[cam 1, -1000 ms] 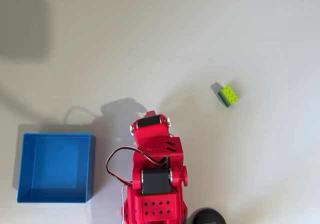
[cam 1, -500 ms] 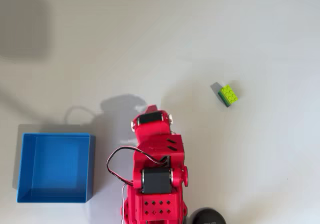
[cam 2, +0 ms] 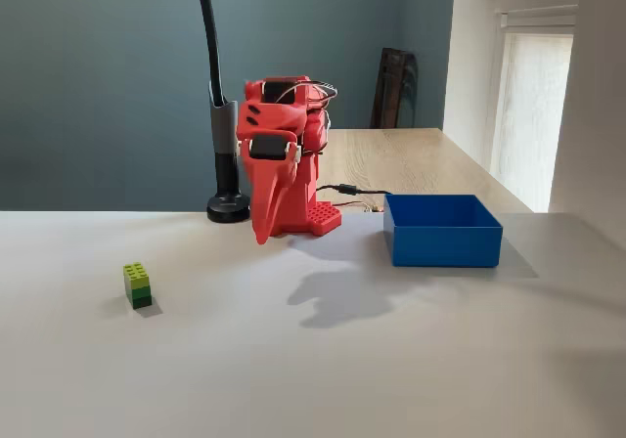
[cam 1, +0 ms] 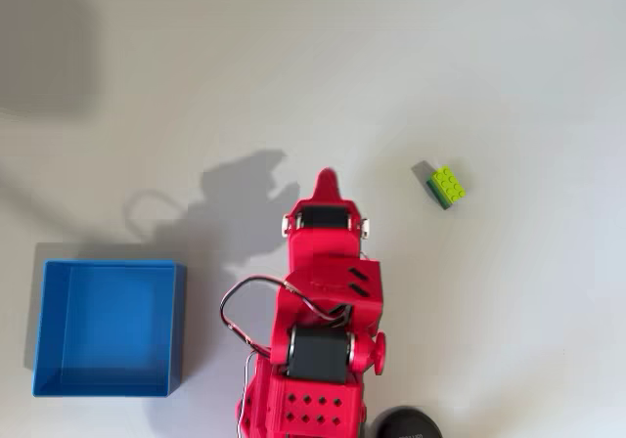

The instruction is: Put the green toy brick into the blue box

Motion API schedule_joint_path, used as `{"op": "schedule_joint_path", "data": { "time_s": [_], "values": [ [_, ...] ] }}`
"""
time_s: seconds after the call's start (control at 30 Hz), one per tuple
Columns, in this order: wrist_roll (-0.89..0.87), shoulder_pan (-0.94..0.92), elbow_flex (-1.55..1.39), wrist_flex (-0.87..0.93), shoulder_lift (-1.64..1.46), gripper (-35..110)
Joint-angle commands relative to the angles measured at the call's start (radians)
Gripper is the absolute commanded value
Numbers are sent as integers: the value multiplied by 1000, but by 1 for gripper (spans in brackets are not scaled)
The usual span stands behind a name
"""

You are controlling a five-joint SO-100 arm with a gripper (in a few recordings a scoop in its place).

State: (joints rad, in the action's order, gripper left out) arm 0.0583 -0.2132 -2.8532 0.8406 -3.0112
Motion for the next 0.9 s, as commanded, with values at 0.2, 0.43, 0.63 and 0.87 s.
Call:
{"op": "schedule_joint_path", "data": {
  "time_s": [0.2, 0.43, 0.63, 0.87],
  "values": [
    [-60, -189, 282, -18, 379, 33],
    [-149, -304, 437, -14, 595, 37],
    [-221, -388, 529, -14, 730, 35],
    [-291, -471, 606, -18, 859, 37]
  ]
}}
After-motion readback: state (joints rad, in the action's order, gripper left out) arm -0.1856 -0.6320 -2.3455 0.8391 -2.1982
